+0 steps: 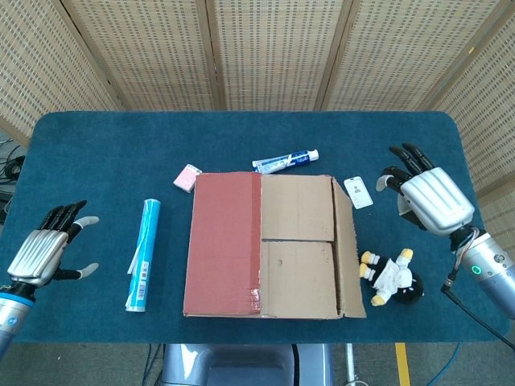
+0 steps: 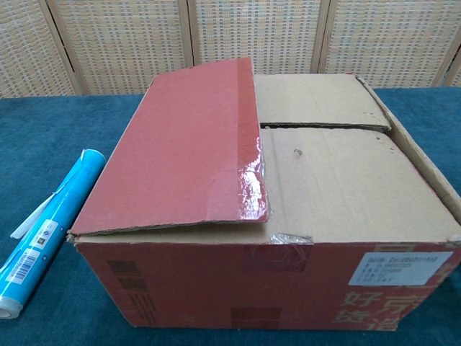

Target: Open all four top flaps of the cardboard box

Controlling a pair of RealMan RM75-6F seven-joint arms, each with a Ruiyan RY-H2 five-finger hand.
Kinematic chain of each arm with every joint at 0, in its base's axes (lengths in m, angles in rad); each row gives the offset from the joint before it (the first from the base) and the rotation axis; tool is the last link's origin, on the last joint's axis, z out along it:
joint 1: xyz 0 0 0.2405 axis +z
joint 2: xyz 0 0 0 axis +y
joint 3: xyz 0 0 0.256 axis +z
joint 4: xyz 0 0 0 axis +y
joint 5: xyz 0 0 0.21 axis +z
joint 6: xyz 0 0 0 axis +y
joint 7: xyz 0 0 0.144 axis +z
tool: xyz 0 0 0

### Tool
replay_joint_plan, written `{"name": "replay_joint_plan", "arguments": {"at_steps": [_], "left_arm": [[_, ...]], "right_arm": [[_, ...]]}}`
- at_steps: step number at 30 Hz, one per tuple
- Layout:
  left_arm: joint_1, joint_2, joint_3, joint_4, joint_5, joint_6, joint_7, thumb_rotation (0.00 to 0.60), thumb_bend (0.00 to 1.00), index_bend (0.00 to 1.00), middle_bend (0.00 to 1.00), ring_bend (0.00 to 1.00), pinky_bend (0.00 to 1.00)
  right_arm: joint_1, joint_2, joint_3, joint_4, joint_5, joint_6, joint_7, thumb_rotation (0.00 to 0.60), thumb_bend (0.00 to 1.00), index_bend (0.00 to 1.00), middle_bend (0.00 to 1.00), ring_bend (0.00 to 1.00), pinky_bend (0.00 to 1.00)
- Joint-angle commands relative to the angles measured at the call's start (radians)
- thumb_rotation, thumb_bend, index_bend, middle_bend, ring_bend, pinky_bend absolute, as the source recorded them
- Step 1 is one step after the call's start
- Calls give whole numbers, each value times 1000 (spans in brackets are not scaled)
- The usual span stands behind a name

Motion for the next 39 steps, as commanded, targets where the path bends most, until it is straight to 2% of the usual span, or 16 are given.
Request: {"name": "replay_joint_plan", "arguments": {"at_steps": [1,6,14,16,19,22,27,30,33,39], "left_arm": [[-23,19,-10,-5,45,-11,-29,503,151,169,0,0,0],[-101,72,-39,-3,173,-55,-139,503,113,158,0,0,0],[-204,109,-59,20,287,-123,-297,510,73,157,0,0,0],[-237,117,-63,25,320,-143,-332,510,65,157,0,0,0],[-304,118,-79,33,356,-186,-394,512,52,157,0,0,0],[-350,115,-86,44,370,-216,-447,540,39,157,0,0,0],[-436,101,-99,66,389,-272,-527,491,30,157,0,0,0],[-507,94,-102,75,407,-334,-581,452,43,163,0,0,0],[-566,83,-102,84,418,-384,-623,368,64,171,0,0,0],[-696,49,-97,98,457,-479,-673,331,147,172,0,0,0]], "right_arm": [[-17,-17,-5,-3,16,13,-30,600,1000,288,261,0,0],[-63,-72,-6,-31,87,55,-132,600,1000,187,168,0,0],[-98,-116,-7,-78,176,73,-238,600,994,137,69,0,0],[-108,-129,-7,-90,202,78,-264,600,965,127,54,0,0],[-129,-148,-10,-106,251,96,-313,600,858,105,36,0,0],[-142,-163,-11,-114,278,111,-345,600,764,90,28,0,0],[-170,-183,-16,-120,298,138,-360,600,672,89,27,0,0],[-186,-195,-25,-117,299,146,-366,600,672,88,27,0,0],[-197,-198,-31,-115,298,149,-370,600,672,88,27,0,0],[-220,-212,-39,-105,285,165,-370,600,672,85,27,0,0]]}}
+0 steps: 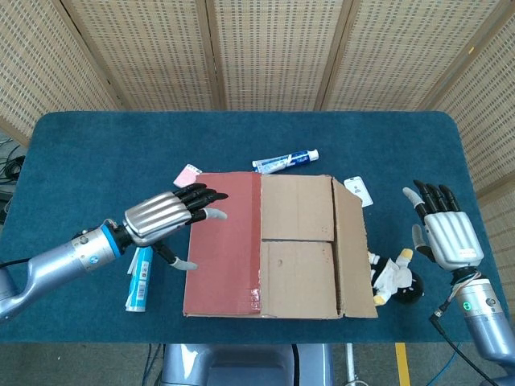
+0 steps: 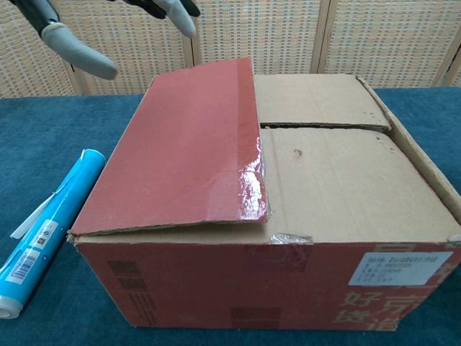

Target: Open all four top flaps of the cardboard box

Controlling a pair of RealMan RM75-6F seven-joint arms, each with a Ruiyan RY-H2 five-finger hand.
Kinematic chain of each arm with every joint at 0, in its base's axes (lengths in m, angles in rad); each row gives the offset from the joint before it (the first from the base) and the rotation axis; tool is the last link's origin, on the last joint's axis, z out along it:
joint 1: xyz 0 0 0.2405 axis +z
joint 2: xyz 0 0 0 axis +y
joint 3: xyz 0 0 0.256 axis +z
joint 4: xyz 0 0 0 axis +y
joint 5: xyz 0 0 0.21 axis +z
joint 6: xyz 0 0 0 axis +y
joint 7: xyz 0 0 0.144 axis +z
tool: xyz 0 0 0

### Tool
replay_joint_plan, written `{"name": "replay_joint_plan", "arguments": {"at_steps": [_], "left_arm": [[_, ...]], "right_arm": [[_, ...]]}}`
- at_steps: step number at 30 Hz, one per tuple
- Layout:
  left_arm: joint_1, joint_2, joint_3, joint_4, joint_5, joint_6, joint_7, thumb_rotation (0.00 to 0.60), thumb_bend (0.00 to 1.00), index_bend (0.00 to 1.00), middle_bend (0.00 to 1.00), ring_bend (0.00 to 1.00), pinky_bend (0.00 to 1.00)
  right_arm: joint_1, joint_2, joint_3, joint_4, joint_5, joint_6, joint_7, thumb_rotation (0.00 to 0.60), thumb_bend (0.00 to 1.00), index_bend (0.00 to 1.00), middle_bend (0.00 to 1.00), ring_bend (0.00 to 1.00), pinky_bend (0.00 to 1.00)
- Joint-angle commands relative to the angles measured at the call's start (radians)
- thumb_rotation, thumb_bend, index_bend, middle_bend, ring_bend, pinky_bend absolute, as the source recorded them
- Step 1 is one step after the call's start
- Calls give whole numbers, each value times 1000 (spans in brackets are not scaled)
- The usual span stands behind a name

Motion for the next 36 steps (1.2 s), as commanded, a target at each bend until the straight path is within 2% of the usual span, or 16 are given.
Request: {"name": "replay_joint_plan", "arguments": {"at_steps": [1,2,5,10,13,22,36], "left_arm": [[-81,-29,2,11,27,-61,-31,325,160,172,1,0,0],[-95,-34,2,13,27,-69,-31,314,170,173,2,0,0],[-128,-58,2,19,28,-89,-13,196,234,188,14,0,0],[-191,-126,-1,31,-3,-141,29,139,362,214,38,0,0],[-226,-174,-3,47,-30,-176,44,134,419,226,53,0,0],[-279,-255,-9,85,-107,-207,81,135,474,264,90,0,0],[-322,-321,-13,102,-221,-244,212,135,478,321,167,42,0]], "right_arm": [[-8,-6,-3,5,-5,6,3,600,672,85,27,0,0],[-10,-7,-3,6,-6,7,4,600,672,85,27,0,0],[-16,-15,-3,10,-11,11,7,600,672,85,27,0,0],[-23,-25,-4,17,-16,9,11,600,674,85,27,0,0],[-28,-28,-4,18,-20,11,15,600,679,85,27,0,0],[-44,-27,-3,25,-33,19,35,600,707,85,27,0,0],[-60,-26,0,43,-41,13,69,600,709,85,27,0,0]]}}
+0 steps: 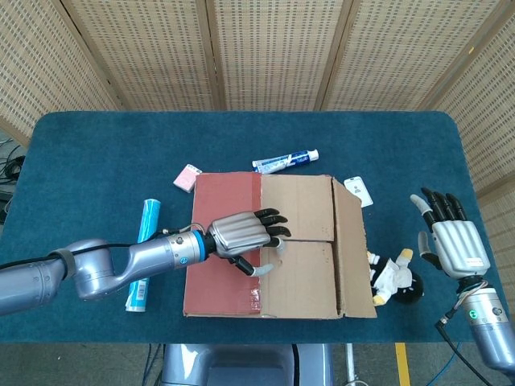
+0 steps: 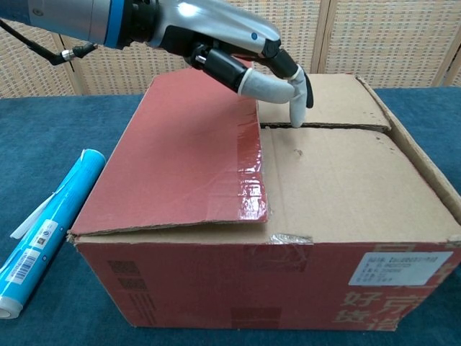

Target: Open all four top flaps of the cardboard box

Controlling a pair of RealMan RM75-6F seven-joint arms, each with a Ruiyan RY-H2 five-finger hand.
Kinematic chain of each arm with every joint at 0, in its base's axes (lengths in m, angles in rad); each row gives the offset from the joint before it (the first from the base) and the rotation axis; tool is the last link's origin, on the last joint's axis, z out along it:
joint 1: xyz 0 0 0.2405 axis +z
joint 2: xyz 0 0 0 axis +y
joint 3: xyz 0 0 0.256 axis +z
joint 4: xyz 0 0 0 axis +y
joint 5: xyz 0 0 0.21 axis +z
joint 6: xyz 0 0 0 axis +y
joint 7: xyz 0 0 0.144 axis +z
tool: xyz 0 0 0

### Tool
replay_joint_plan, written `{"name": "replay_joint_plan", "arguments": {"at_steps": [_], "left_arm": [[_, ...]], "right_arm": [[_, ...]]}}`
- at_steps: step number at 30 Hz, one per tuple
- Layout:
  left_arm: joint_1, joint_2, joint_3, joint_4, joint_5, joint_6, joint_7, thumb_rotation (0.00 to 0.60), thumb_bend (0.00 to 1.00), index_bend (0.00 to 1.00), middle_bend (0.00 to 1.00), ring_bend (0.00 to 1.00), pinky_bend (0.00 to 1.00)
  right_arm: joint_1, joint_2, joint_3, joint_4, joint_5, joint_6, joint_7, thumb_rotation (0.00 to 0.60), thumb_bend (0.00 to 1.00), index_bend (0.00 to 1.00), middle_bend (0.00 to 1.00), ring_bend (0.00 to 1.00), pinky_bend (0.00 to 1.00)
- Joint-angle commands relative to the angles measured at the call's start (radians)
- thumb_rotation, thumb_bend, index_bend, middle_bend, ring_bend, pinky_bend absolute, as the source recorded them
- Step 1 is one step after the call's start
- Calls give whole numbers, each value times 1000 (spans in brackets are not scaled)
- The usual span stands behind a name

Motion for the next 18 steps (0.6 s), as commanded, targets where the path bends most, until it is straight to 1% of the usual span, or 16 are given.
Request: {"name": "replay_joint_plan", "arguments": {"at_steps": [1,8,11,16,18], "left_arm": [[-6,-11,1,-2,-26,-11,37,134,478,322,176,48,0],[-6,-17,4,-4,-77,-11,123,134,477,367,289,137,0],[-1,-17,5,-11,-92,-4,143,133,477,401,312,155,1],[8,-12,3,-15,-110,17,165,135,476,457,350,190,85],[11,-8,2,-18,-115,24,172,134,473,465,372,209,90]], "right_arm": [[-2,-1,1,3,0,-2,6,600,711,85,27,0,0],[-9,-4,3,18,-4,-4,25,600,711,85,27,0,0],[-10,-5,5,21,-6,-4,31,600,713,85,27,0,0],[-13,-6,8,24,-8,-4,36,600,713,85,27,0,0],[-15,-6,9,25,-9,-4,35,600,712,85,27,0,0]]}}
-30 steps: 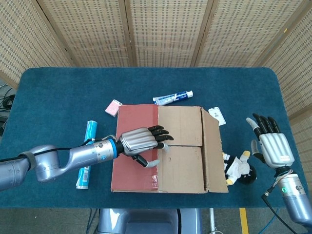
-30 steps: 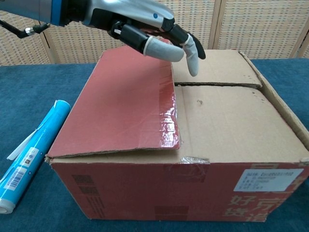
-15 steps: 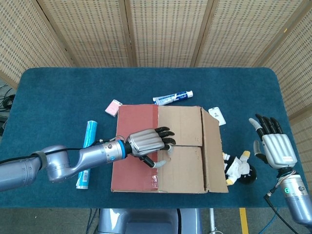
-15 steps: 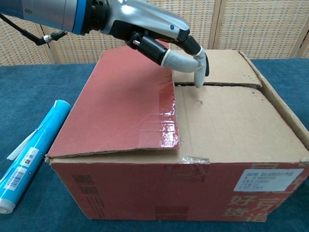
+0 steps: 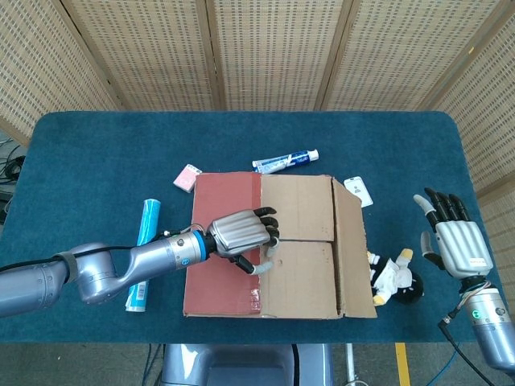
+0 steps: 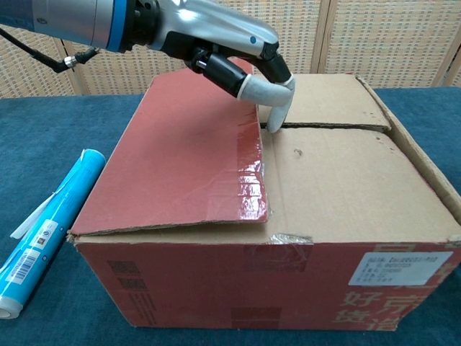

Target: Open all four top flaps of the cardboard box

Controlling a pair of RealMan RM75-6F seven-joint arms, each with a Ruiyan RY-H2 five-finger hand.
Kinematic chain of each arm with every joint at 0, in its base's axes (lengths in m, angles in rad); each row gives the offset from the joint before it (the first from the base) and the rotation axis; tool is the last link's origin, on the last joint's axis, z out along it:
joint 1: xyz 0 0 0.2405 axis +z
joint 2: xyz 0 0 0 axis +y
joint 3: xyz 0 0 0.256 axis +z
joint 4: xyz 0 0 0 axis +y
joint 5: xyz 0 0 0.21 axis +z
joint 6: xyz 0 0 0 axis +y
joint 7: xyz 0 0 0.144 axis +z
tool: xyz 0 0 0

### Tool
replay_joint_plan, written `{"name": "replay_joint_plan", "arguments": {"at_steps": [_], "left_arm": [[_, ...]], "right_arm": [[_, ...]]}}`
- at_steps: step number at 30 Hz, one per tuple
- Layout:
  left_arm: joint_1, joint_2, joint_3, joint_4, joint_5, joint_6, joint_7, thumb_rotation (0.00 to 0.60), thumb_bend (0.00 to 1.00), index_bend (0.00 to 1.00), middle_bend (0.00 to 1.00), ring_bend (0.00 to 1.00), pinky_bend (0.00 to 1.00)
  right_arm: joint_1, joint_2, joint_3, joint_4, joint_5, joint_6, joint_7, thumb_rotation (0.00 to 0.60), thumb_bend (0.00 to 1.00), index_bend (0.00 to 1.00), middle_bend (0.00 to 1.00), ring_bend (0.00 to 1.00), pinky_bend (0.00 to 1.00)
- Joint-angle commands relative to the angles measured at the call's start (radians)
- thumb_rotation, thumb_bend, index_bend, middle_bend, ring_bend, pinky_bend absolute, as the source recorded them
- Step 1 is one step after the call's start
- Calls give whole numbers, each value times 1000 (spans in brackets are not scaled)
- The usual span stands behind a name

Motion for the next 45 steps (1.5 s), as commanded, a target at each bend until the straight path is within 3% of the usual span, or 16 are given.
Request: {"name": "replay_joint_plan", "arguments": {"at_steps": [1,8,22,31,45], "left_arm": [[4,5,-1,-4,-5,7,8,134,469,470,390,226,97],[13,23,-2,-13,-2,29,16,135,456,479,463,298,157],[25,87,-20,-26,10,58,-39,133,452,480,472,308,164],[48,181,-26,-73,49,93,-78,134,452,480,472,308,164],[112,396,17,-182,189,152,-140,135,446,480,472,308,164]], "right_arm": [[-1,0,1,1,0,1,-1,600,713,85,27,0,0],[-3,-5,4,5,1,0,0,600,711,85,27,0,0],[-2,-8,10,9,1,-5,2,600,712,85,27,0,0],[-1,-4,16,6,1,-6,3,600,711,81,27,0,0],[9,-9,22,-1,2,-21,-8,600,711,78,27,0,0]]}}
